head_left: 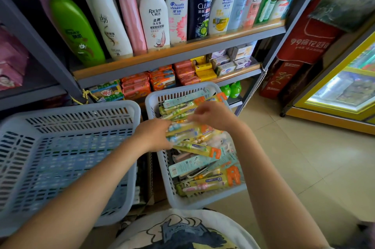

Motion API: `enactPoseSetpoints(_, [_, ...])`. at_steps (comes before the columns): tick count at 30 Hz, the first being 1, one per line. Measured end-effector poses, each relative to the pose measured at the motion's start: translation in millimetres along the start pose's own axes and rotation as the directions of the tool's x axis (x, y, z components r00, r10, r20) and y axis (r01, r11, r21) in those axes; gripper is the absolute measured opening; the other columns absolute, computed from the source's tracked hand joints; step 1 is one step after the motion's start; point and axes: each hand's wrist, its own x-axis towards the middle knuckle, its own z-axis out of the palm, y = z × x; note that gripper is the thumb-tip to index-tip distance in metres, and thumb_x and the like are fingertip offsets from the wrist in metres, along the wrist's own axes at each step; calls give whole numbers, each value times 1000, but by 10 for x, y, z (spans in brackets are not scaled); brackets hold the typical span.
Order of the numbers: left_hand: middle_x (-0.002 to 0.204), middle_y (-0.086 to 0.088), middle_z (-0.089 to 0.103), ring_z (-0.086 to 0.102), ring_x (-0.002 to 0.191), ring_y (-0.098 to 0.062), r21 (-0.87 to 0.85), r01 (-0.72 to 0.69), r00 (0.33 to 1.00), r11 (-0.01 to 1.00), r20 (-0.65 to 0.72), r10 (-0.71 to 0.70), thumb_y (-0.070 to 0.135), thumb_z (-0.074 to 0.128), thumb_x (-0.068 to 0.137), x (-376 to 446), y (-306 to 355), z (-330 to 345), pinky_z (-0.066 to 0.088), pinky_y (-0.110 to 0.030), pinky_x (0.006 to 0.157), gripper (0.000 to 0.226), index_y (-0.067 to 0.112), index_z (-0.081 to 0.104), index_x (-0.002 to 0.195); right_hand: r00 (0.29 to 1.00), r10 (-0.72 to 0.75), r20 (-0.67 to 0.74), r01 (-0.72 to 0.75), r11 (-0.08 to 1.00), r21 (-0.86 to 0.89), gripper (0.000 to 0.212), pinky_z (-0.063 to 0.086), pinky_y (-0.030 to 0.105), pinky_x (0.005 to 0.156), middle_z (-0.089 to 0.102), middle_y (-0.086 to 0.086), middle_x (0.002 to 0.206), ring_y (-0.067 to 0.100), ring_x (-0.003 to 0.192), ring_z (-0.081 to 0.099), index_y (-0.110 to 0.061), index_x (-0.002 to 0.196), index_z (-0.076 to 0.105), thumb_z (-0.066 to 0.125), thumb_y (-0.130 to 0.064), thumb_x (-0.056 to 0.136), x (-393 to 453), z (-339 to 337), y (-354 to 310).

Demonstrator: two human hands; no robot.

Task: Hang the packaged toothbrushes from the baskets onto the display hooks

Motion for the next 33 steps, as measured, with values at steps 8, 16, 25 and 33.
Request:
enactPoseSetpoints(8, [113,11,68,67,102,-15,-913,77,986,400,9,-167,27,84,80,38,216,54,53,-44,97,53,41,52,120,975,154,-161,-25,794,608,90,54,48,99,63,9,128,25,115,65,-11,139,48,70,-72,77,-74,326,-238])
enactPoseSetpoints(16, [110,2,74,70,103,-17,-978,117,993,174,115,-25,40,72,86,-95,385,158,53,-47,100,44,27,56,126,969,184,-163,9,635,772,13,51,25,70,66,-2,84,11,76,64,-22,87,61,61,-28,99,-138,443,-263])
enactPoseSetpoints(25, [111,-22,73,69,98,-32,-925,341,932,-168,356,-71,20,82,73,-12,324,377,50,-50,101,38,11,73,109,974,227,24,-176,684,708,81,45,22,83,61,25,100,29,91,63,4,116,63,53,-73,90,-90,622,-175])
enactPoseSetpoints(33, [73,-1,74,71,66,-13,-916,399,866,-34,388,-315,-4,71,85,174,196,756,53,-20,53,22,13,72,99,645,661,383,-592,115,798,29,56,46,67,56,18,91,35,78,64,-2,117,50,53,-26,101,-27,967,727])
